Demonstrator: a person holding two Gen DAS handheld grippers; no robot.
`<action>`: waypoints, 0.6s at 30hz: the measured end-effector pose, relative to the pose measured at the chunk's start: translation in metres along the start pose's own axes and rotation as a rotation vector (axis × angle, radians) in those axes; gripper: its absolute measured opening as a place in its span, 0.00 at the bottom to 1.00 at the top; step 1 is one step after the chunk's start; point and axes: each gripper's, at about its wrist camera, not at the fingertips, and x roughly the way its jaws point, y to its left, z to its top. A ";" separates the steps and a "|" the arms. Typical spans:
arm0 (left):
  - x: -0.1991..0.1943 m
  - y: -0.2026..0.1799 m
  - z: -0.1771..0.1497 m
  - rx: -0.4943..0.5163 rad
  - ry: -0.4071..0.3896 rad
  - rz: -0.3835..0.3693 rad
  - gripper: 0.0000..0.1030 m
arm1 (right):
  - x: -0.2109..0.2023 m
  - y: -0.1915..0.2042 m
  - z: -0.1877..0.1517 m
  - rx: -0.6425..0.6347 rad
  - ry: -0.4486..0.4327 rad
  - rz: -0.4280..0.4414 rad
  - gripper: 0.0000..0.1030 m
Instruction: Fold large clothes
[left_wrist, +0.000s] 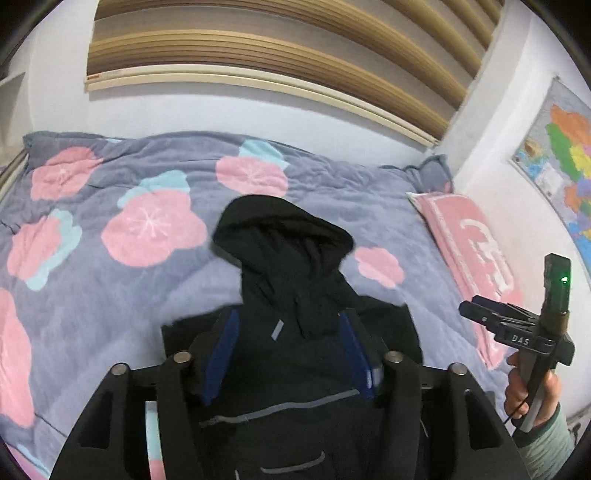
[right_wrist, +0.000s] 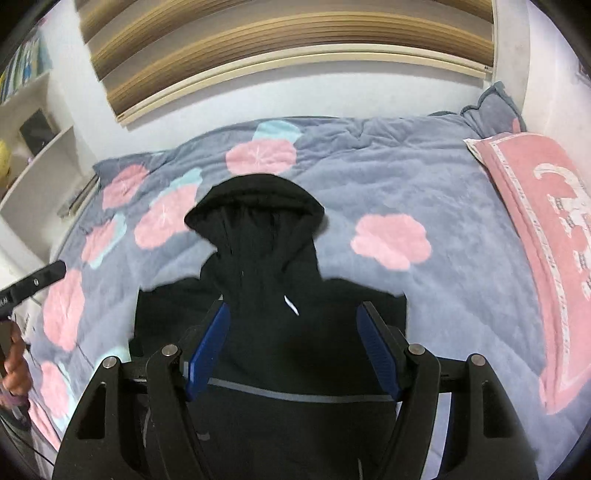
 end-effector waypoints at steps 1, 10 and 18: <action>0.009 0.004 0.008 -0.004 0.008 0.005 0.58 | 0.009 -0.001 0.008 0.010 0.006 0.004 0.72; 0.157 0.069 0.050 -0.169 0.137 0.041 0.58 | 0.156 -0.020 0.063 0.028 0.123 -0.048 0.72; 0.265 0.113 0.069 -0.296 0.162 0.011 0.57 | 0.255 -0.048 0.094 0.055 0.167 -0.029 0.72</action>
